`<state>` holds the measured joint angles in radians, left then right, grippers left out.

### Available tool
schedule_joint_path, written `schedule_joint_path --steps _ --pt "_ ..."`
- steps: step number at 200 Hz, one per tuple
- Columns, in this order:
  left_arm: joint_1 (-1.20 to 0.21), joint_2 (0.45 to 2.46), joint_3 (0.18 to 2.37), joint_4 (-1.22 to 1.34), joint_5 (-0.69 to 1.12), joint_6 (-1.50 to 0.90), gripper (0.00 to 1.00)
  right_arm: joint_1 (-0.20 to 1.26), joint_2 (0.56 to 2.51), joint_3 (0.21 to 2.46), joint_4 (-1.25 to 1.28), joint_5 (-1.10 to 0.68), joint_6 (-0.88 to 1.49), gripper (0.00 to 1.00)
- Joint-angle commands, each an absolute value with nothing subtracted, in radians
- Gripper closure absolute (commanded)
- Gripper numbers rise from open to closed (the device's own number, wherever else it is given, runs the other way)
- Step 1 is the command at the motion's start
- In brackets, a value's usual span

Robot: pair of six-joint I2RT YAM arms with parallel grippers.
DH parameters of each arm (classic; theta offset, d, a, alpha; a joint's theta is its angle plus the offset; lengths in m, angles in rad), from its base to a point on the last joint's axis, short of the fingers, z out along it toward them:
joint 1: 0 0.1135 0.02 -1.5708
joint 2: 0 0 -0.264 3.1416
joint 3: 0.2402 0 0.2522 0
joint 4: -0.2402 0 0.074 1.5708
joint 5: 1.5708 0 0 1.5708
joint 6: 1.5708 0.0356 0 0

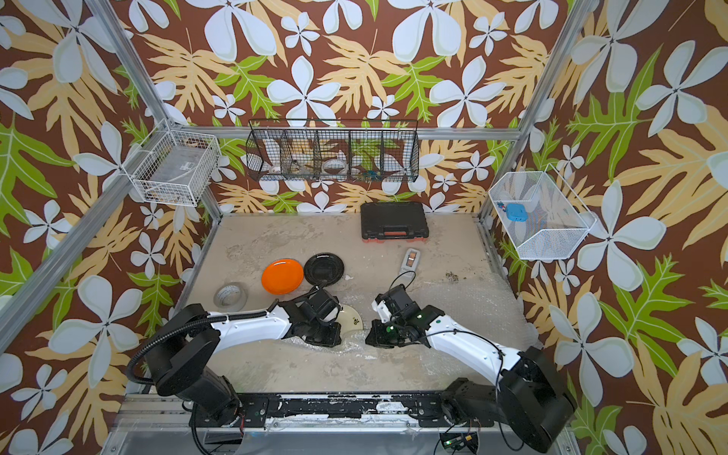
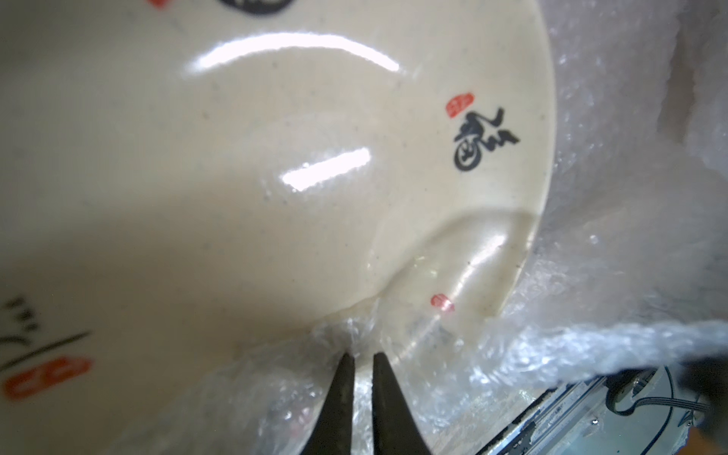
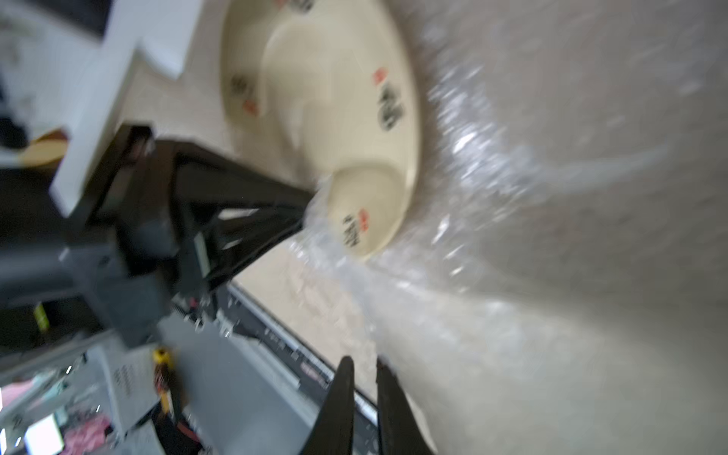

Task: Wrap dinner plates in bubble wrap
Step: Wrap the plate in the bubble wrap.

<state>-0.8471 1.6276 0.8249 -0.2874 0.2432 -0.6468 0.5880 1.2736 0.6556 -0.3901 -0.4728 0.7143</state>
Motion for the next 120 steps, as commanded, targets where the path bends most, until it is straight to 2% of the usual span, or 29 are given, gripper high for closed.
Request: schedule_joint_path --steps 1,38,68,75,103,120 --pt "-0.842 1.637 0.812 -0.38 0.174 -0.632 0.86 0.511 1.306 0.636 -0.343 -0.372 0.673 0.87" --pt "-0.832 1.631 0.799 -0.375 0.181 -0.632 0.86 0.318 1.333 0.544 -0.331 -0.371 0.583 0.88" --pt "-0.827 1.629 0.796 -0.371 0.189 -0.631 0.86 0.188 1.262 0.509 -0.356 -0.4 0.553 0.88" --pt "-0.825 1.629 0.796 -0.37 0.193 -0.631 0.86 0.179 1.242 0.522 -0.382 -0.384 0.557 0.84" --pt "-0.825 1.631 0.802 -0.371 0.196 -0.63 0.86 0.175 1.129 0.555 -0.461 -0.389 0.602 0.61" --pt "-0.824 1.634 0.799 -0.367 0.197 -0.63 0.86 0.175 1.036 0.569 -0.524 -0.431 0.631 0.52"
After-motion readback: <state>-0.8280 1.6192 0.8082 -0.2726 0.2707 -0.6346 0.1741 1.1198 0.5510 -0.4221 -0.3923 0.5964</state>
